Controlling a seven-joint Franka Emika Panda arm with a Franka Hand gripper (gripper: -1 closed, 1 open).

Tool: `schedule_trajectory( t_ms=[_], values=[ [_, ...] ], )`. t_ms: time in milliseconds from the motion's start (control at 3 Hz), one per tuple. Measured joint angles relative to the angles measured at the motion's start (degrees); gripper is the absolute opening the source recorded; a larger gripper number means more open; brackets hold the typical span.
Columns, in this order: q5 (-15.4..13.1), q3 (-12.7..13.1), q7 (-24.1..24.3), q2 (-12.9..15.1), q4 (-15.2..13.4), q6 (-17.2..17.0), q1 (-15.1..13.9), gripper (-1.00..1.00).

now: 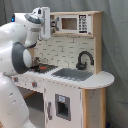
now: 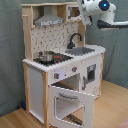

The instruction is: Play with the kitchen

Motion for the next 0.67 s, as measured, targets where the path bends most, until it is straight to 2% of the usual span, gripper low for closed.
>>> schedule_trajectory(
  t_ms=[333, 667],
  values=[
    [0.1, -0.1, 1.1, -4.3, -3.5, -0.8, 0.0, 1.00],
    [0.2, -0.2, 2.9, -10.0, -8.1, -1.6, 0.0, 1.00]
  ],
)
